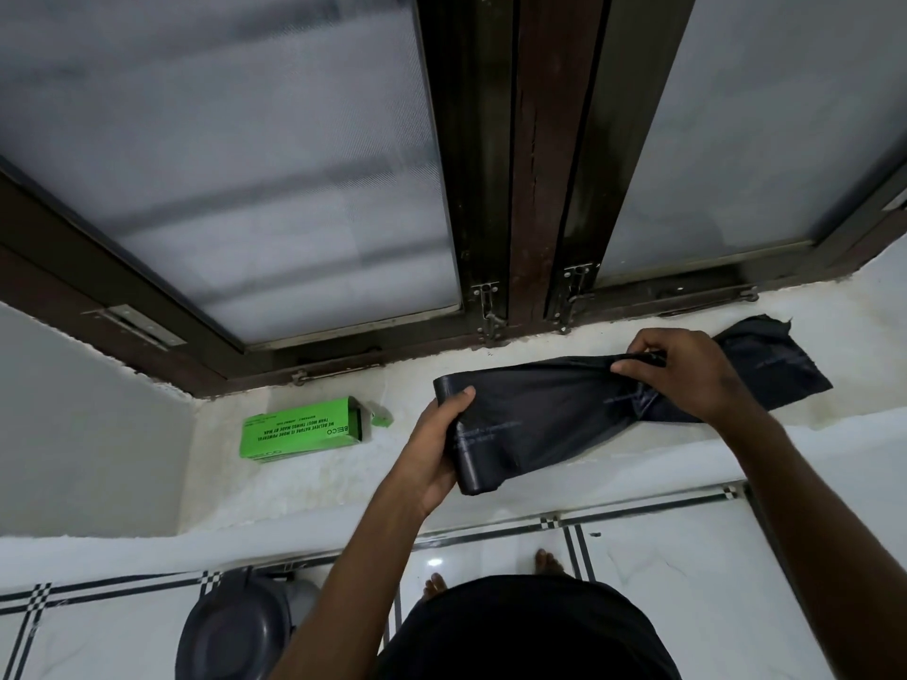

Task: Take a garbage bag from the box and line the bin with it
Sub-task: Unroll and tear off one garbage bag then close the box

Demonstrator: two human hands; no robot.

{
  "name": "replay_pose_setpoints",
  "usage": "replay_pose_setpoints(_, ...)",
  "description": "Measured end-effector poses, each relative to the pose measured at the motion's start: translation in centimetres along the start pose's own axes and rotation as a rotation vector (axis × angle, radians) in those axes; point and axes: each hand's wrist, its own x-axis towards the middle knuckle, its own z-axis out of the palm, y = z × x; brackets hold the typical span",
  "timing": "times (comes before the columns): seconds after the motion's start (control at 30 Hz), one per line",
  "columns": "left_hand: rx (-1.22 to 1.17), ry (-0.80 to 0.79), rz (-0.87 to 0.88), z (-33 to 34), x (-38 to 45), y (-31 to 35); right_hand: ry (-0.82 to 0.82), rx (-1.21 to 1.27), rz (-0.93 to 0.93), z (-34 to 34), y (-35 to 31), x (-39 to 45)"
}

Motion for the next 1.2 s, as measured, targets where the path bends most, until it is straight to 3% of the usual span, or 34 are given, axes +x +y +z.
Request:
replay_pose_setpoints(0.23, 0.043, 0.015, -0.01, -0.3, -0.2, 0.3, 0.104, -0.127, 0.073, 0.2, -0.3, 0.7)
replay_pose_setpoints(0.37, 0.059, 0.032, -0.014, -0.1, -0.1, 0.2, 0.078, -0.31, -0.028, 0.3, -1.5, 0.3)
replay_pose_setpoints(0.47, 0.089, 0.032, -0.005, -0.1, 0.1, 0.2, 0.134, -0.116, -0.091, 0.6, -4.1, -0.9)
replay_pose_setpoints(0.5, 0.095, 0.031, -0.003, -0.1, 0.1, 0.2, 0.112, 0.028, -0.104, 1.0, -5.5, -1.4)
replay_pose_setpoints(0.57, 0.1, 0.013, 0.002, 0.0, 0.1, 0.3, -0.087, 0.291, -0.097, 2.0, -8.3, -2.2)
replay_pose_setpoints(0.63, 0.1, -0.027, 0.008, 0.2, 0.0, 0.4, -0.31, 0.411, -0.097, 3.4, -10.0, -2.3)
replay_pose_setpoints(0.7, 0.081, -0.066, 0.007, 0.4, 0.0, 0.5, -0.429, 0.482, -0.073, 4.9, -10.3, -1.8)
replay_pose_setpoints(0.9, 0.156, -0.078, 0.067, 0.0, 0.3, 0.7, -0.475, 0.635, -0.052, 5.6, -10.4, -0.6)
replay_pose_setpoints(1.2, 0.263, -0.028, 0.166, -0.1, 0.3, 0.3, -0.506, 0.56, -0.049, 5.2, -10.5, -0.4)
